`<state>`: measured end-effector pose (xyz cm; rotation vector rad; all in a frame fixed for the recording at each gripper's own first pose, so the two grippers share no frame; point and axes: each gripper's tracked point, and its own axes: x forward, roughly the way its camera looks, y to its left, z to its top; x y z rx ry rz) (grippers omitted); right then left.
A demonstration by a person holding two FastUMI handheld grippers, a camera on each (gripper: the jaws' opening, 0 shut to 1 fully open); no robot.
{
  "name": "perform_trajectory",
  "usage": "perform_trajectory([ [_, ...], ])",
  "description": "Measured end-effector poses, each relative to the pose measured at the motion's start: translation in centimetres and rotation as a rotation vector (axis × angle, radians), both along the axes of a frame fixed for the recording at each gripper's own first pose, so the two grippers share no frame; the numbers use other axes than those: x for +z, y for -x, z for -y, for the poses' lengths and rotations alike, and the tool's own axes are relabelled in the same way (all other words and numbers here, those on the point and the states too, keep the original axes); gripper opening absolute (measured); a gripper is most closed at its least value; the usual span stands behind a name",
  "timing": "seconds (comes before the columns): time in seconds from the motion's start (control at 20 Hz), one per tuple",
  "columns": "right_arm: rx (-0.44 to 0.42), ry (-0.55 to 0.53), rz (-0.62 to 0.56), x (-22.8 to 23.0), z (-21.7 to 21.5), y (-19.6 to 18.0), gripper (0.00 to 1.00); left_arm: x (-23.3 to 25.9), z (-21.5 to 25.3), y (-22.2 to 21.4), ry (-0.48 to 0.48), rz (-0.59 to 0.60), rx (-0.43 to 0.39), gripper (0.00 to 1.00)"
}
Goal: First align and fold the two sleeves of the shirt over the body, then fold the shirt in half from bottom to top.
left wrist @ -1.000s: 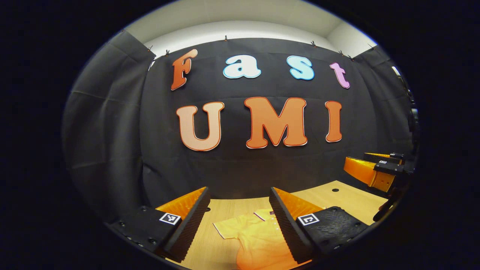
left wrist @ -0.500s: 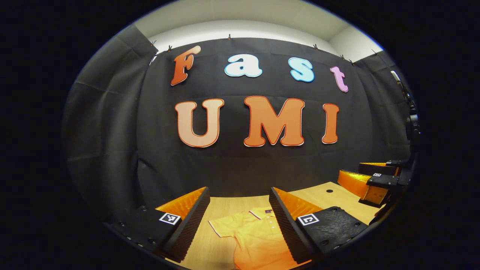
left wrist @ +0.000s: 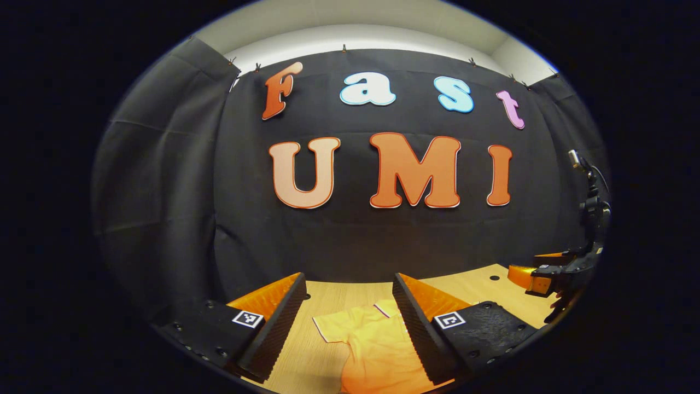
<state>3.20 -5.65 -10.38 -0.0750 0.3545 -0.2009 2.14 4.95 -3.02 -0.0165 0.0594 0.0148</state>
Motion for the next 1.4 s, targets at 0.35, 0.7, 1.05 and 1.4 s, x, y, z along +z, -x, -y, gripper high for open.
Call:
perform_trajectory([
  [0.35,-0.044,-0.092,-0.229,-6.0,4.2,-2.8,0.97,-1.4,-0.3,0.6,0.020,-0.045,0.046,0.98],
  [0.7,-0.045,-0.216,-0.420,-12.0,6.2,-6.2,0.95,-3.7,-0.8,2.5,0.059,-0.106,0.106,0.98],
  [1.05,-0.111,-0.264,-0.600,-17.8,9.6,-8.7,0.94,-5.4,-2.3,3.1,0.029,-0.180,0.219,0.98],
  [1.4,-0.112,-0.328,-0.800,-22.7,10.3,-10.3,0.88,-7.4,0.0,2.5,0.012,-0.268,0.176,0.98],
])
